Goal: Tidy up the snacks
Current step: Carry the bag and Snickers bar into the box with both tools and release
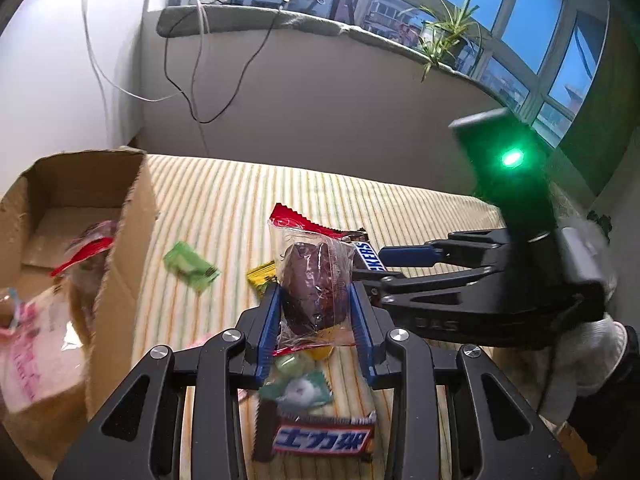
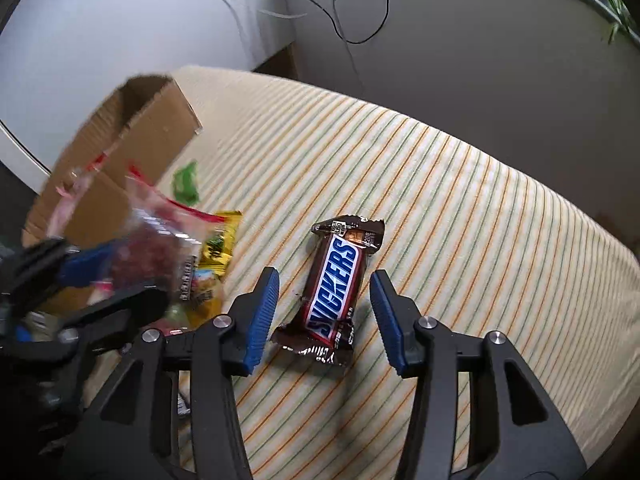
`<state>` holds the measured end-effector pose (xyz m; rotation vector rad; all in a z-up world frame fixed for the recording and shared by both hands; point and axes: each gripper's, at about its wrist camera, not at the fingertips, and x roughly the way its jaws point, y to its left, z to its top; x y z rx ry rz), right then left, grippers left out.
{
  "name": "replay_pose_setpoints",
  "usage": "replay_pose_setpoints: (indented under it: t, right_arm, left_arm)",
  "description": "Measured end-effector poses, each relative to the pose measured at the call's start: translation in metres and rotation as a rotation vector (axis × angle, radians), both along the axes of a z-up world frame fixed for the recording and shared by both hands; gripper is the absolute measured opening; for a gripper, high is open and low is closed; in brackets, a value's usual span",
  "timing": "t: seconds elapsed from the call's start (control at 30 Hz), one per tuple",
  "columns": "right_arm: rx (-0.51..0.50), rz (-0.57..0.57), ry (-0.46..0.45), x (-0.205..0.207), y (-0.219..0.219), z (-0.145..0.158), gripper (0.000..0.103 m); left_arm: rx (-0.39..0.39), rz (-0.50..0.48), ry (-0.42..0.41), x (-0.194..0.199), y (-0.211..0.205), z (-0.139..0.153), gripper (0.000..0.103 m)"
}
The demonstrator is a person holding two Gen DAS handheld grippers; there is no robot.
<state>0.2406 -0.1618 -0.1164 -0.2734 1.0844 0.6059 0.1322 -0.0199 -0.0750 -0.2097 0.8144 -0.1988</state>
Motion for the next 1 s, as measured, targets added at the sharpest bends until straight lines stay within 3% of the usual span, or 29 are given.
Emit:
replay_pose_setpoints:
  t: [0.07,0.13,0.57,1.0]
  right_arm:
    - [-0.021,-0.002,0.001,0.001,0.002,-0.004,0.032]
    - [-0.012,-0.011,0.0,0.001,0.001,-0.002,0.03]
    - [0.051,0.007,-0.095,-0.023,0.012,0.05,0.03]
    - [0.139,0.09,-0.138,-0.027,0.075,0.09,0.03]
  left_arm:
    - [-0.01,0.008,-0.01,-0.006,0.003,0.004,0.033]
    - [-0.014,0.017,-0.022,-0.01,0.007,0.008,0.033]
    - [-0.032,0.097,-0.112,-0.04,0.051,0.037,0.033]
    - [-0.008,0.245,-0.13,-0.046,0.125,0.051,0.033]
